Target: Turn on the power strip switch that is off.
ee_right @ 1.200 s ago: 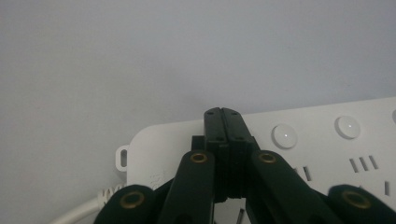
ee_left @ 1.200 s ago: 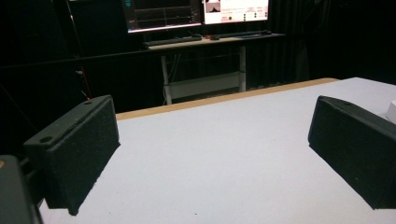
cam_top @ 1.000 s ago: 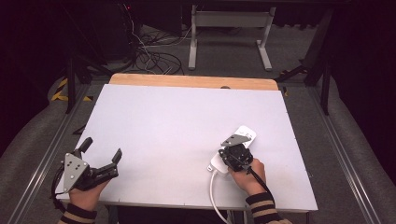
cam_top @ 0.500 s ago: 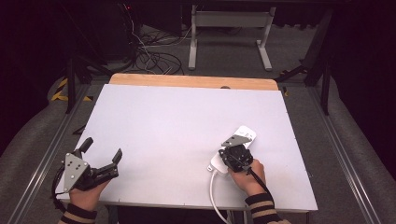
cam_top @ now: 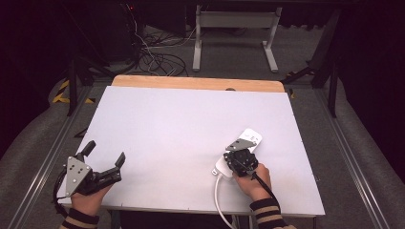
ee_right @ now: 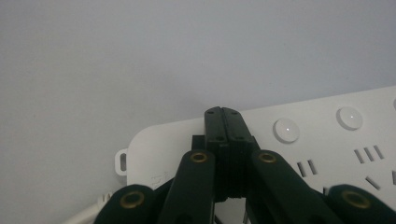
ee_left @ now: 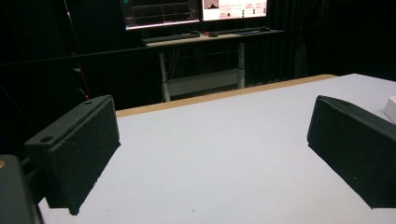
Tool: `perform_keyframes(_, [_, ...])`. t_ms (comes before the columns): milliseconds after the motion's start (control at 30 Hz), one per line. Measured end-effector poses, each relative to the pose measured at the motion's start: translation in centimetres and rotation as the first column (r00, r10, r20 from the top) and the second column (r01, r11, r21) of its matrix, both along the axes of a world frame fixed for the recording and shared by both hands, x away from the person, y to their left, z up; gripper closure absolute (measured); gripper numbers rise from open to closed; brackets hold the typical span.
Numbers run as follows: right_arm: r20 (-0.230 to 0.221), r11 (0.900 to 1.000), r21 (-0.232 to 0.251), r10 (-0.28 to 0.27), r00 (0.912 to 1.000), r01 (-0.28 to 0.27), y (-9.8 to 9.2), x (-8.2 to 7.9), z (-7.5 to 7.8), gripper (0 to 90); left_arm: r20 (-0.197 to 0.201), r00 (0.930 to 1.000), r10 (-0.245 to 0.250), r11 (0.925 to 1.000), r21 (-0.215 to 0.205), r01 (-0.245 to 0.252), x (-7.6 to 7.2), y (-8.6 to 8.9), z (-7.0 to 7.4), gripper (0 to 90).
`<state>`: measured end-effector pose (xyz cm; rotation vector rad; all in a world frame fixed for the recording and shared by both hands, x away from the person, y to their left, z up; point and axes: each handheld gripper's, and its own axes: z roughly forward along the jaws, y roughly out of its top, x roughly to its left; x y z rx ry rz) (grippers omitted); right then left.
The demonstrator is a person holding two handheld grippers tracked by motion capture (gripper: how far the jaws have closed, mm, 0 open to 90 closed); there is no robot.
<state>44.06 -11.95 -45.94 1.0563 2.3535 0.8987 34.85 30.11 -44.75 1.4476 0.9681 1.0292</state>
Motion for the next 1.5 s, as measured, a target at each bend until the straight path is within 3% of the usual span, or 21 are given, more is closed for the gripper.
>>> perform_keyframes(633, [-0.005, 1.0, 0.005, -0.001, 1.0, 0.001, -0.01, 0.03, 0.02, 90.0, -0.004, 1.0, -0.002, 1.0, -0.002, 0.002, 0.05, -0.03, -0.02, 2.9])
perform_keyframes(767, [0.029, 1.0, -0.025, 0.01, 0.9995, -0.01, 0.2, -0.26, -0.07, 90.0, -0.006, 1.0, -0.003, 1.0, -0.003, 0.003, 0.06, -0.01, 0.01, 2.9])
perform_keyframes(867, [0.015, 1.0, 0.008, 0.007, 0.9999, -0.007, -0.13, -0.09, -0.11, 90.0, -0.007, 1.0, -0.007, 1.0, -0.003, 0.007, 0.06, -0.06, -0.03, 2.9])
perform_keyframes(967, [0.04, 1.0, -0.017, 0.005, 0.9992, -0.005, 0.11, -0.25, -0.16, 90.0, -0.004, 1.0, -0.008, 1.0, -0.003, 0.008, 0.07, -0.15, -0.03, 3.0])
perform_keyframes(1133, [0.043, 1.0, -0.031, 0.003, 0.9991, -0.001, 0.32, -0.21, -0.1, 90.0, -0.01, 0.9999, -0.013, 0.9999, 0.003, 0.013, 0.05, -0.07, 0.0, 3.3])
perform_keyframes(1500, [0.029, 1.0, -0.002, -0.003, 0.9996, 0.003, -0.15, 0.0, -0.01, 90.0, -0.011, 0.9999, -0.012, 0.9999, -0.005, 0.012, 0.01, -0.07, 0.01, 3.3])
